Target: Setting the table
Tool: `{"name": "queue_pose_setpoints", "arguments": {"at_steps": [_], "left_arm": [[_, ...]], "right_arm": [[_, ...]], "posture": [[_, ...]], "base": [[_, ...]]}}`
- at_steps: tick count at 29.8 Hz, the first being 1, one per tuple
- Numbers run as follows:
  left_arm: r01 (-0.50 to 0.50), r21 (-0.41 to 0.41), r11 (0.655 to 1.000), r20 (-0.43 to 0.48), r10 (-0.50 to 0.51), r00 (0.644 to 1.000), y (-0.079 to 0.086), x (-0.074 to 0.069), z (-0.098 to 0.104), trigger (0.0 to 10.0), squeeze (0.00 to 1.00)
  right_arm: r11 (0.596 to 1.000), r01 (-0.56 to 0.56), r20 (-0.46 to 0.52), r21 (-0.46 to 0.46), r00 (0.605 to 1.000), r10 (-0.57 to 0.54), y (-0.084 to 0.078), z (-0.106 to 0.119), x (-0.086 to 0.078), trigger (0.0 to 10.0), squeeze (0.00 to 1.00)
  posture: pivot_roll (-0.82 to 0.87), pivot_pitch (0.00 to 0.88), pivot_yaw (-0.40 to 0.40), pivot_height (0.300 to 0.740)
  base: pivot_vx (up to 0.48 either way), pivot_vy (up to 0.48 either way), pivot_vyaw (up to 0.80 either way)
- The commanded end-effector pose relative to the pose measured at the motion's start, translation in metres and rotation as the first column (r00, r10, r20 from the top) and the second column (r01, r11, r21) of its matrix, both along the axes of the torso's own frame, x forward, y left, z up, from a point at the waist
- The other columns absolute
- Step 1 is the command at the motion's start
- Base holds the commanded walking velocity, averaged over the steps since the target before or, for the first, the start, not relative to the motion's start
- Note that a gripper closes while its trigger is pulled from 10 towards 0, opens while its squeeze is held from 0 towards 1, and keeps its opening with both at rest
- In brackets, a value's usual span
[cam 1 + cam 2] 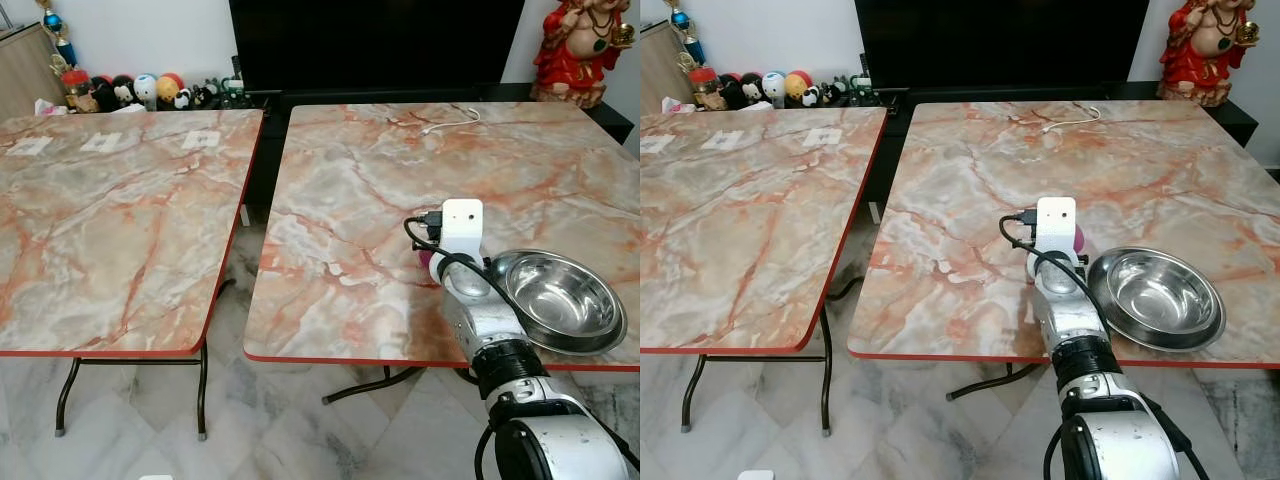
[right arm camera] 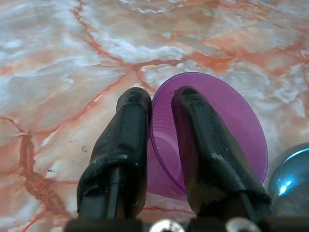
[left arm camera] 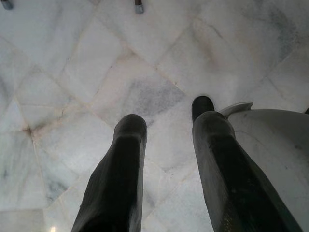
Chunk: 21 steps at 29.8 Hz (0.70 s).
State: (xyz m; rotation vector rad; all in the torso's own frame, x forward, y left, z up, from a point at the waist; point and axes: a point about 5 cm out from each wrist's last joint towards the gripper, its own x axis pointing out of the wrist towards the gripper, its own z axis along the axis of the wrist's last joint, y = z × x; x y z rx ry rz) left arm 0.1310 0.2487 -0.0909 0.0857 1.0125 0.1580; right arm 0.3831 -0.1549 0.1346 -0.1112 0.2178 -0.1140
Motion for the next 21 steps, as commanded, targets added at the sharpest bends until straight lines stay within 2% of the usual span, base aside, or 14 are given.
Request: {"name": "queue_pose_setpoints", "arguments": {"at_steps": [1,4,15,17,21], "left_arm": [[-0.014,0.002,1.000,-0.025,0.014,1.000,0.004,-0.004,-0.001,10.0,0.00],[-0.014,0.001,1.000,-0.027,0.014,1.000,0.004,-0.004,-0.001,10.0,0.00],[-0.009,-0.007,1.000,-0.025,0.009,1.000,0.000,-0.002,-0.001,10.0,0.00],[-0.011,-0.008,1.000,-0.023,0.010,1.000,-0.001,-0.002,-0.001,10.0,0.00],[-0.010,-0.010,1.000,-0.023,0.010,1.000,-0.002,-0.001,-0.001,10.0,0.00]], "right_arm": [[1.000,-0.011,-0.013,-0.011,1.000,0.011,0.001,0.001,0.002,10.0,0.00],[1.000,-0.014,-0.027,-0.015,1.000,0.013,0.000,-0.002,0.001,10.0,0.00],[1.000,0.018,0.022,-0.017,1.000,-0.017,-0.009,0.010,0.005,10.0,0.00],[1.000,0.029,0.055,-0.009,0.998,-0.028,-0.011,0.015,0.007,10.0,0.00],[0.999,0.030,0.054,-0.010,0.998,-0.029,-0.012,0.016,0.007,10.0,0.00]], "posture": [[-0.07,0.000,0.033,0.740],[-0.07,0.000,0.032,0.740],[-0.07,0.000,0.032,0.740],[-0.07,0.000,0.031,0.740],[-0.07,0.000,0.031,0.740]], "base": [[0.000,0.000,0.00],[0.000,0.000,0.00],[0.000,0.000,0.00],[0.000,0.000,0.00],[0.000,0.000,0.00]]}}
